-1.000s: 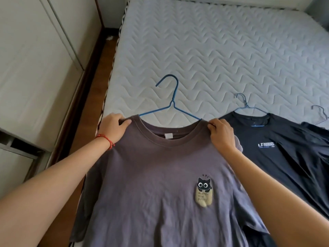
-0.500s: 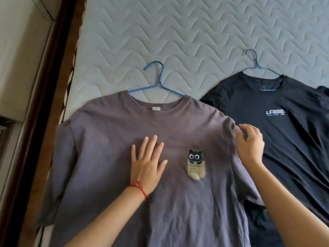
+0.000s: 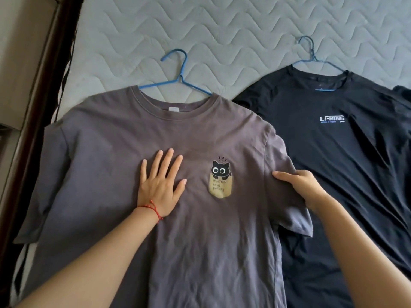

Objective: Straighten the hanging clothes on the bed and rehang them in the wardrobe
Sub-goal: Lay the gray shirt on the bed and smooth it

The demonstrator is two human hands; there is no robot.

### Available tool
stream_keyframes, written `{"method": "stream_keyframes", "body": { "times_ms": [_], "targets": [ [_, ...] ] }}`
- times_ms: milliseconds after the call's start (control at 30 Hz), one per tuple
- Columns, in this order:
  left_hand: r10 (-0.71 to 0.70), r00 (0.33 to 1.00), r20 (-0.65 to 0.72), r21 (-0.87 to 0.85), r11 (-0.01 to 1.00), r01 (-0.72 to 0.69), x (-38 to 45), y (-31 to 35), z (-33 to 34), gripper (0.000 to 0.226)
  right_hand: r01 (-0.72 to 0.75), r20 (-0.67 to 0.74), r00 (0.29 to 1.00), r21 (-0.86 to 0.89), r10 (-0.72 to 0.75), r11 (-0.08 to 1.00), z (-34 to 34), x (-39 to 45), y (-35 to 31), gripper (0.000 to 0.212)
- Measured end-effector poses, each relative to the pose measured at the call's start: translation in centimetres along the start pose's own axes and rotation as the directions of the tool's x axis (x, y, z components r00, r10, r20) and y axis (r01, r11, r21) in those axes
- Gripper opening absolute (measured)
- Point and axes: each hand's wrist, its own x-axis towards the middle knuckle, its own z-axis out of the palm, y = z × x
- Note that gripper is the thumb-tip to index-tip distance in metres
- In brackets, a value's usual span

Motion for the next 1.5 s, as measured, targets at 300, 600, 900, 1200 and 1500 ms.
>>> {"method": "stream_keyframes", "body": {
  "times_ms": [300, 600, 900, 1200, 1500],
  "targets": [
    [-0.037, 0.999, 0.040, 0.069, 0.997, 0.034, 0.0, 0.4, 0.0, 0.060, -0.227, 0.454, 0.886, 0.596, -0.090, 0.770, -0.2, -2.1, 1.6, 0.038],
    [-0.171, 0.985, -0.010, -0.157, 0.973, 0.167, -1.4, 7.6, -0.3, 0.060, -0.225, 0.388, 0.921, 0.471, 0.029, 0.853, -0.5, -2.8, 2.3, 0.038],
    [-0.149, 0.987, 0.060, -0.040, 0.988, 0.152, -2.5, 8.4, 2.0, 0.063, 0.304, -0.303, 0.702, -0.691, -0.644, 0.656, -4.7, -5.7, 1.8, 0.025],
    [-0.286, 0.958, 0.020, -0.304, 0.911, 0.278, -2.9, 13.9, -0.3, 0.065, 0.102, -0.415, 0.897, -0.136, -0.150, 0.985, -5.0, -2.2, 7.2, 0.056],
    [-0.057, 0.997, 0.058, -0.070, 0.996, 0.061, -5.6, 17.1, 2.8, 0.065, 0.017, -0.566, 0.819, -0.137, -0.093, 0.990, -7.0, -0.4, 6.6, 0.020]
  ]
}}
